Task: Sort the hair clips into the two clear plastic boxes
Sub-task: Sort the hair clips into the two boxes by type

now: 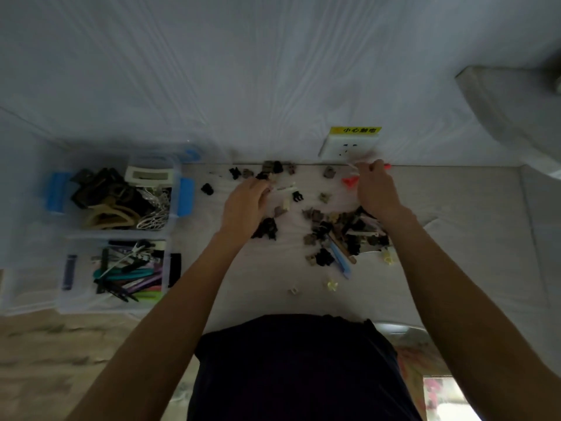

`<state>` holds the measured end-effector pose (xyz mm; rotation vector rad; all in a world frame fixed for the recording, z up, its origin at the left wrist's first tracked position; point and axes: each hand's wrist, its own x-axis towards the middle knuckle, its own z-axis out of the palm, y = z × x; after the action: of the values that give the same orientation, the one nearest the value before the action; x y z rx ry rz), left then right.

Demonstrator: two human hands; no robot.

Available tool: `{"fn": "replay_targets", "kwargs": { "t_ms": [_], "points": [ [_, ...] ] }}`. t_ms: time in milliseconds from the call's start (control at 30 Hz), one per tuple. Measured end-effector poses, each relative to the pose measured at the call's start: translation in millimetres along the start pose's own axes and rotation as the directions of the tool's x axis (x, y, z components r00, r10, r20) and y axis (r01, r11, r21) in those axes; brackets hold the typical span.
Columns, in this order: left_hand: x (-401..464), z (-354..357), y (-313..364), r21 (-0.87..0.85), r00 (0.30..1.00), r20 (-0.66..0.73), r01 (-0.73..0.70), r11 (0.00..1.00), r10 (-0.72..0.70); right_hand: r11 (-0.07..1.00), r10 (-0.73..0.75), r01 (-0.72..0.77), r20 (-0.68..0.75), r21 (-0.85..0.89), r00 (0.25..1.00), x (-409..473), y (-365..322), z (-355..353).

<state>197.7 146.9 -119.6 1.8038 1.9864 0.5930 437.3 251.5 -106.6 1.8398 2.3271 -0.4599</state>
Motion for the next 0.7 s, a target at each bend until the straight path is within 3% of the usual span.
{"fn": "replay_targets", "kwargs": {
  "t_ms": [133, 333, 533, 700],
  "points": [
    [2.5, -21.5, -32.5, 0.118, 0.983, -0.134, 0.143, 0.983, -0.127, 0.999, 0.028, -0.027, 0.042, -0.041, 0.999, -6.8, -11.6, 8.6],
    [12.1, -21.6, -44.6, 0.349, 0.973, -0.015, 0.22, 0.911, -0.229, 0.969, -0.24, 0.238, 0.028, 0.069, 0.97, -26.8, -53.2, 30.2],
    [3.0, -16.0, -29.6, 0.277, 0.991, 0.066, 0.093, 0.956, -0.115, 0.953, -0.291, 0.292, -0.027, 0.084, 0.956, -37.3, -64.5, 38.0],
    [8.4, -23.4, -50.2, 0.268, 0.987, 0.04, 0.142, 0.953, -0.159, 0.962, -0.257, 0.259, -0.031, 0.09, 0.966, -36.5, -61.8, 38.5]
  ]
}}
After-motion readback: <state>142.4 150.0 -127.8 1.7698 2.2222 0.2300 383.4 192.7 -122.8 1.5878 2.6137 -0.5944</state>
